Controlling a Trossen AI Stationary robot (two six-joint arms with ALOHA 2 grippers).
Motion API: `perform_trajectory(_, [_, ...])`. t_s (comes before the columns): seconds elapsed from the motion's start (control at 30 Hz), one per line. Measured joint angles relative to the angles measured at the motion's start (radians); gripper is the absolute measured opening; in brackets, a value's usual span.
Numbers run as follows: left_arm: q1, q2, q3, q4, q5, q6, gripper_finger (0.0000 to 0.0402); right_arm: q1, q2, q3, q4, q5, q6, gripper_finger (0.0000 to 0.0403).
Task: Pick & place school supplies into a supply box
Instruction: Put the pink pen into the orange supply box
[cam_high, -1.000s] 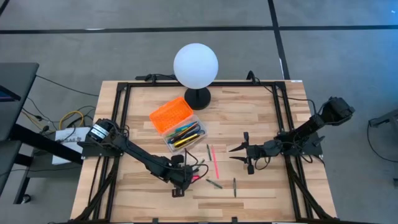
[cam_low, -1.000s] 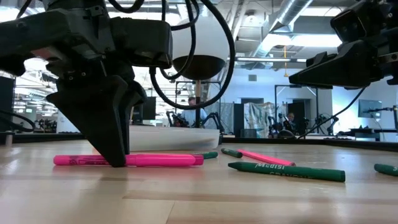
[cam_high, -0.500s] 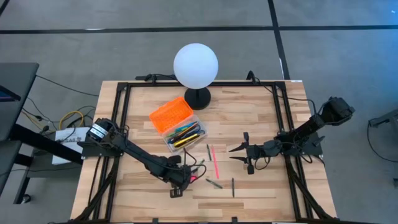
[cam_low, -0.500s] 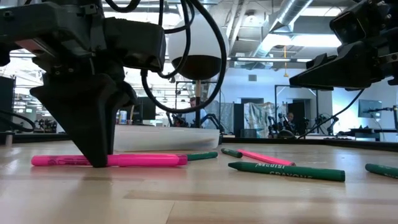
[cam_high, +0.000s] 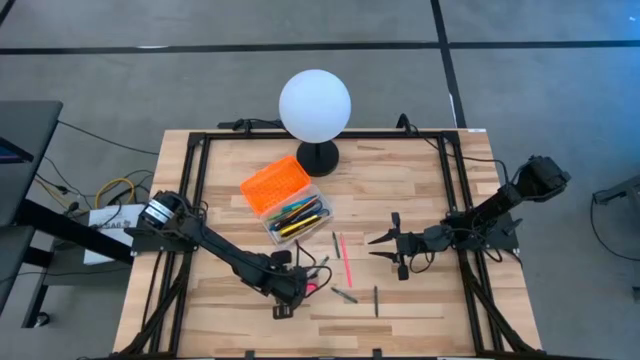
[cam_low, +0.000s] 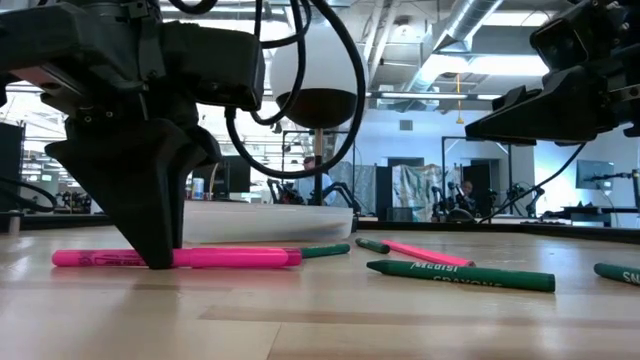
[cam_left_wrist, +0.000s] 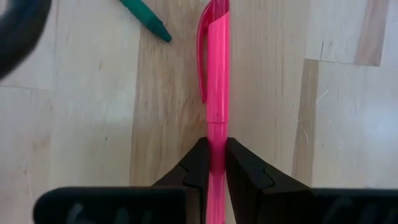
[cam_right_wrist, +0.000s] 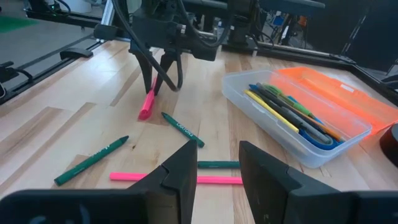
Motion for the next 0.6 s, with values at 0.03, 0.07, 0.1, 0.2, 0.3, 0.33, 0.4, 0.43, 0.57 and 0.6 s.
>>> perform_trajectory(0.03, [0.0,0.0,0.006,-0.005,-0.001,0.005,0.003,0.0,0.0,0.0,0.0,0.0,0.0,0.0113])
perform_trajectory(0.07, [-0.001,0.0,0.015,-0.009,-0.001,0.011,0.0029,0.0,0.0,0.0,0.0,0.0,0.0,0.0113])
perform_trajectory(0.1, [-0.003,0.001,0.025,-0.017,-0.003,0.019,0.0028,0.0,0.0,0.0,0.0,0.0,0.0,0.0113])
perform_trajectory(0.2, [-0.01,0.005,0.058,-0.042,-0.01,0.039,0.0027,0.0,0.0,0.0,0.0,0.0,0.0,0.0113])
perform_trajectory(0.3, [-0.017,0.009,0.079,-0.054,-0.016,0.055,0.0027,0.0,0.0,0.0,0.0,0.0,0.005,0.0113])
perform_trajectory(0.33, [-0.019,0.009,0.084,-0.057,-0.014,0.06,0.0027,0.0,0.0,0.0,-0.001,0.0,0.005,0.0113])
perform_trajectory(0.4, [-0.023,0.009,0.093,-0.058,-0.015,0.068,0.0026,0.0,0.0,0.0,-0.003,0.0,0.007,0.0113])
perform_trajectory(0.43, [-0.023,0.009,0.095,-0.06,-0.015,0.068,0.0026,0.0,0.0,0.0,-0.003,0.0,0.009,0.0113])
perform_trajectory(0.57, [-0.021,0.009,0.097,-0.069,-0.03,0.068,0.0026,0.0,0.0,0.0,-0.003,0.0,0.014,0.0113])
perform_trajectory(0.6, [-0.021,0.008,0.098,-0.069,-0.033,0.067,0.0026,0.0,0.0,0.0,-0.004,0.0,0.017,0.0113])
